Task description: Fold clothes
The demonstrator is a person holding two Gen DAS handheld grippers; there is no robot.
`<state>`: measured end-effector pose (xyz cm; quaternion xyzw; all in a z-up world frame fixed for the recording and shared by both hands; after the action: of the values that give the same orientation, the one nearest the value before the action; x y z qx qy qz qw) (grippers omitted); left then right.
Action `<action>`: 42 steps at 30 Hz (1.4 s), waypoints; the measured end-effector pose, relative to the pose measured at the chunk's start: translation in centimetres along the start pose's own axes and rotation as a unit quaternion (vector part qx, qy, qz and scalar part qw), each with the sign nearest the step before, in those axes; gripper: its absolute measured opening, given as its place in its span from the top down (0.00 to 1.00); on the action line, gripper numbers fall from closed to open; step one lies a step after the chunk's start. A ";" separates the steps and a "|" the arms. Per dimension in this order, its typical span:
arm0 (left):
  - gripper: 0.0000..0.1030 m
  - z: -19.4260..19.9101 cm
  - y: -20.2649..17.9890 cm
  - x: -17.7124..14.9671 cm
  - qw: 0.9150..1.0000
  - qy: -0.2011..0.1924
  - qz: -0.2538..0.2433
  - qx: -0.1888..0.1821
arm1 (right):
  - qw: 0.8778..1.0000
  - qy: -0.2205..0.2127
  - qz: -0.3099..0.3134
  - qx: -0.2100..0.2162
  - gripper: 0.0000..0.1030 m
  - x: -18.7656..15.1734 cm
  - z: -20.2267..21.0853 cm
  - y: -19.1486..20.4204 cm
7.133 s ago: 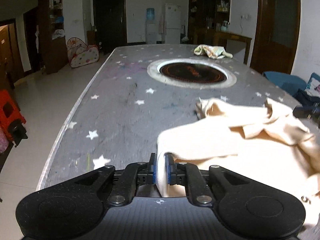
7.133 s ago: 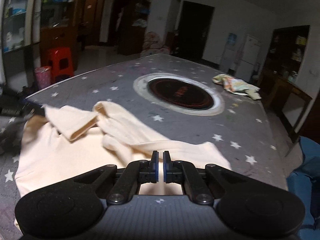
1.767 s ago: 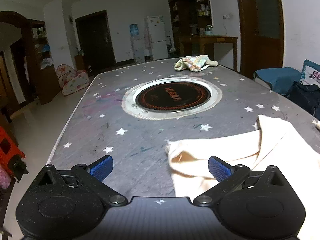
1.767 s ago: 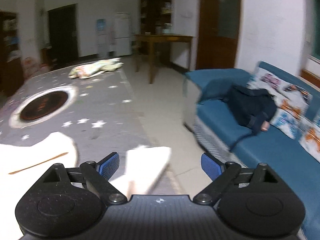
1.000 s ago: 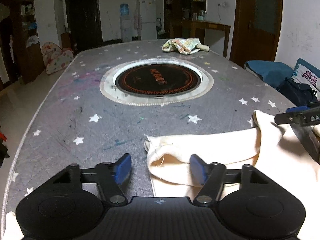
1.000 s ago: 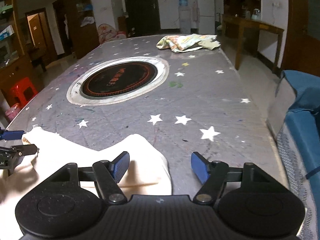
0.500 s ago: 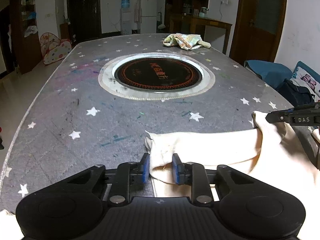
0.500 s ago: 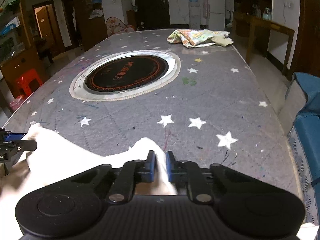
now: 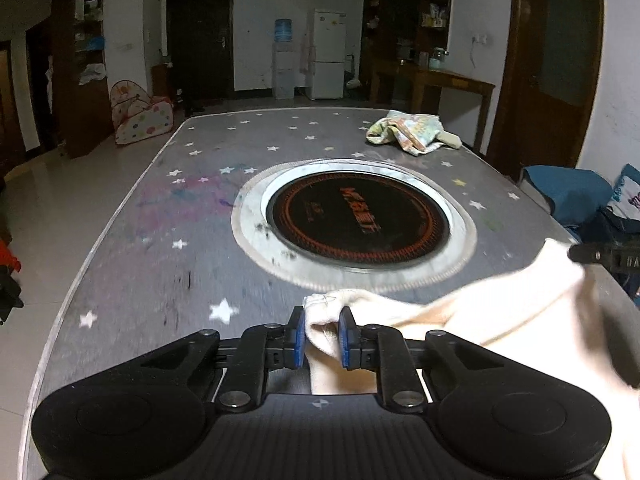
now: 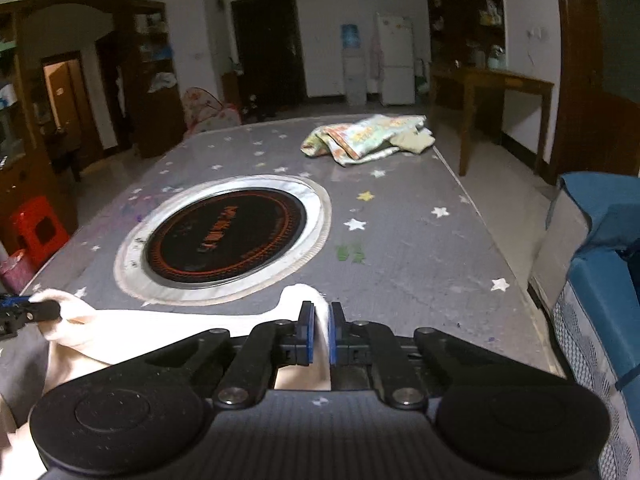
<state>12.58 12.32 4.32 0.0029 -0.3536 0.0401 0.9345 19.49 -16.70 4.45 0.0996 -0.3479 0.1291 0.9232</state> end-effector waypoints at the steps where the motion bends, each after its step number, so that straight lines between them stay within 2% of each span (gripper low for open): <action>1: 0.80 -0.4 0.1 0.4 1.000 -0.001 0.000 0.005 | 1.000 0.002 -0.005 -0.009 0.93 0.2 -0.6 -0.1; 5: 0.80 -1.3 0.9 1.7 1.000 -0.007 0.007 0.023 | 1.000 0.009 -0.016 -0.003 0.89 0.4 -1.5 -0.4; 8: 0.75 -1.1 1.6 2.2 1.000 -0.012 0.018 0.017 | 1.000 0.020 0.006 0.010 0.74 0.4 -2.1 0.2; 10: 0.67 -0.7 1.7 1.8 1.000 -0.011 0.017 0.011 | 0.999 0.029 0.023 0.017 0.72 0.4 -2.7 0.7; 16: 0.60 0.2 1.0 -0.2 1.000 0.001 -0.005 -0.009 | 0.997 0.058 0.037 0.021 0.70 0.5 -5.6 1.2; 18: 0.58 0.3 0.6 -1.0 1.000 0.006 -0.014 -0.016 | 0.997 0.061 0.046 0.016 0.73 0.5 -6.3 1.5; 19: 0.57 0.4 0.4 -1.3 1.000 0.008 -0.018 -0.020 | 0.997 0.061 0.051 0.014 0.87 0.4 -6.5 1.7; 20: 0.57 0.3 0.2 -1.6 0.999 0.011 -0.022 -0.023 | 0.996 0.061 0.056 0.011 0.93 0.4 -6.8 1.8; 25: 0.56 -0.4 -0.7 -2.7 0.998 0.027 -0.038 -0.036 | 0.997 0.019 0.040 -0.056 0.93 1.1 -6.5 1.3; 27: 0.56 -0.9 -1.0 -2.9 0.998 0.033 -0.039 -0.042 | 0.998 0.017 0.018 -0.061 0.90 1.4 -6.3 0.6; 30: 0.55 -1.6 -1.2 -3.0 0.997 0.039 -0.038 -0.049 | 0.999 0.021 0.020 -0.041 0.84 1.3 -5.2 0.3; 32: 0.55 -2.1 -1.4 -3.1 0.997 0.043 -0.038 -0.051 | 0.998 0.026 0.041 -0.030 0.67 1.0 -4.3 0.6; 33: 0.55 -2.3 -1.4 -3.3 0.997 0.044 -0.041 -0.047 | 0.998 0.030 0.049 -0.021 0.63 0.7 -3.9 0.7; 36: 0.55 -2.5 -1.6 -3.6 0.997 0.041 -0.055 -0.032 | 0.996 0.051 0.078 0.013 0.60 -0.6 -2.6 1.7; 39: 0.55 -2.4 -1.9 -4.0 0.997 0.032 -0.074 -0.017 | 0.991 0.079 0.095 0.045 0.52 -2.6 -1.6 2.6; 42: 0.52 -1.5 -2.0 -4.5 0.996 0.029 -0.080 -0.011 | 0.986 0.091 0.125 0.065 0.49 -4.6 -0.2 3.8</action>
<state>10.38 10.01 0.30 0.0196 -0.3256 -0.0385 0.9445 15.09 -13.88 1.60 0.1030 -0.2633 0.2741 0.9192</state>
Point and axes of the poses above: each gripper's, at about its wrist camera, not at the fingertips, and z roughly against the way its jaws point, y to its left, x to its top, the point moved 3 cm from there along -z, roughly the way its jaws point, and after that the axes turned 10 degrees about y, right-handed, at the moved point
